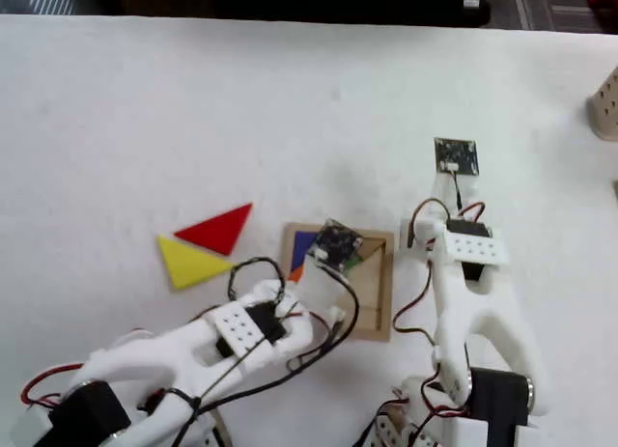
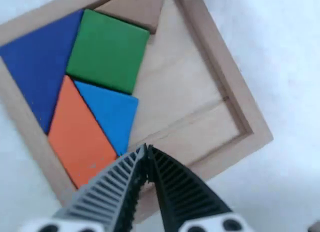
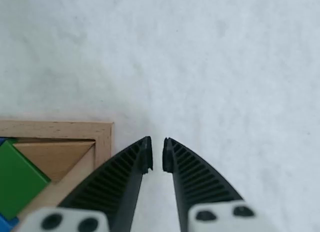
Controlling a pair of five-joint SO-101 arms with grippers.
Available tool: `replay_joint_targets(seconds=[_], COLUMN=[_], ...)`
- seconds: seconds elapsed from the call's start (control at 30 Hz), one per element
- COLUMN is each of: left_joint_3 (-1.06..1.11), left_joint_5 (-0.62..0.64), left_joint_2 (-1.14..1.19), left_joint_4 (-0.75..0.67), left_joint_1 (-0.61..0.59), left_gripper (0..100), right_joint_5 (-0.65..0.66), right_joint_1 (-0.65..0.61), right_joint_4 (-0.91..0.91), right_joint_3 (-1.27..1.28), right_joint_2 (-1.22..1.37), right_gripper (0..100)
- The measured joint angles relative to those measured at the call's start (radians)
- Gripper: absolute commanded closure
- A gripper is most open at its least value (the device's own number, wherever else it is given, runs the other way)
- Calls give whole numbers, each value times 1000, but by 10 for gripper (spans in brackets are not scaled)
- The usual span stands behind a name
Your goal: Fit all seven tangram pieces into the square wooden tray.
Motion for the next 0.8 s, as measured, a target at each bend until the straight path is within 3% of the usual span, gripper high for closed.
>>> replay_joint_targets(seconds=[0.2, 0.8], left_joint_3=[0, -8], left_joint_5=[0, 0], left_joint_2=[0, 0], left_joint_4=[-52, -55], left_joint_1=[-87, -100], left_gripper=[977, 976], right_joint_5=[0, 0], right_joint_1=[0, 0], right_joint_4=[0, 0], right_joint_3=[0, 0], right_joint_2=[3, 3], right_gripper=[954, 954])
